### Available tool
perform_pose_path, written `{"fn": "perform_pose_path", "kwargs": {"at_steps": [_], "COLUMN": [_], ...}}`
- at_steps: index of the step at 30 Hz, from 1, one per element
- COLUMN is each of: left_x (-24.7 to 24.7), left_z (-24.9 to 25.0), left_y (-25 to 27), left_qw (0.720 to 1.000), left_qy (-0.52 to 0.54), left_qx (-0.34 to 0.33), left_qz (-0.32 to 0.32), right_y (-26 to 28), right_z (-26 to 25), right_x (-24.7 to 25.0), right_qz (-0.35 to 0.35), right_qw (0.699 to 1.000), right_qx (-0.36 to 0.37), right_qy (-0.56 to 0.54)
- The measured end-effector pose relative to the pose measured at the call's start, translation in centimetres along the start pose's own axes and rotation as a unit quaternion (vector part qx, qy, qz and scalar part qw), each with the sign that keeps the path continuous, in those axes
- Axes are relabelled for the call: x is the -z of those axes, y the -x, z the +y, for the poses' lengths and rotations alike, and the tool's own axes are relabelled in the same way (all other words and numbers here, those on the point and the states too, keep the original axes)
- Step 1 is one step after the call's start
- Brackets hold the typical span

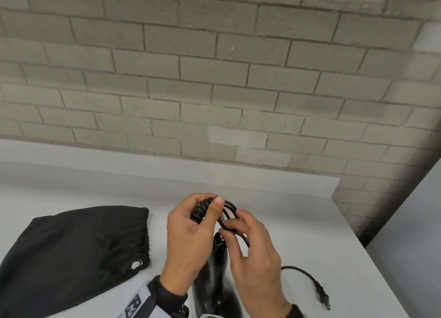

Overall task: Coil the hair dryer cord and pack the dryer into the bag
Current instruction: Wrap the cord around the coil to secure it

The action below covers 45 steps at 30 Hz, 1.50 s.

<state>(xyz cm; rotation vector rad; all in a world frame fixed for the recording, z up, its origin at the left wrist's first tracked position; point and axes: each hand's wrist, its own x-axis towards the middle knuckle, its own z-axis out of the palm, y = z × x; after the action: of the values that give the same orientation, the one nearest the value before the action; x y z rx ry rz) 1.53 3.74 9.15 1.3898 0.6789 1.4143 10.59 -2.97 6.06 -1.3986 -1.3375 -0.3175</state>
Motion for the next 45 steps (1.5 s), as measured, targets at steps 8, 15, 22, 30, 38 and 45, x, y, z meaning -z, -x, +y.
{"fn": "perform_pose_path", "kwargs": {"at_steps": [8, 15, 22, 30, 38, 45], "left_x": [-0.3, 0.4, 1.0, 0.6, 0.3, 0.3], "left_z": [-1.5, -2.3, -2.6, -2.9, -2.7, -3.2], "left_y": [0.3, -0.7, -1.5, -1.8, -1.6, -1.5], "left_qw": [0.993, 0.974, 0.963, 0.967, 0.963, 0.96], "left_qy": [-0.052, -0.094, -0.073, -0.093, -0.132, -0.131], "left_qx": [-0.108, -0.2, -0.2, -0.2, -0.221, -0.239], "left_qz": [0.022, -0.04, -0.167, -0.13, -0.082, -0.065], "right_y": [-1.6, -6.1, -6.7, -5.6, -0.6, -2.3], "right_z": [-2.3, -1.1, 0.6, -0.2, -0.8, -1.7], "right_x": [2.1, 5.8, 6.6, 6.0, 3.8, 5.4], "right_qz": [-0.161, -0.232, -0.257, -0.162, -0.099, -0.084], "right_qw": [0.947, 0.683, 0.607, 0.609, 0.961, 0.869], "right_qx": [-0.253, -0.51, -0.532, -0.508, -0.208, -0.364], "right_qy": [-0.114, -0.468, -0.532, -0.588, -0.151, -0.324]}}
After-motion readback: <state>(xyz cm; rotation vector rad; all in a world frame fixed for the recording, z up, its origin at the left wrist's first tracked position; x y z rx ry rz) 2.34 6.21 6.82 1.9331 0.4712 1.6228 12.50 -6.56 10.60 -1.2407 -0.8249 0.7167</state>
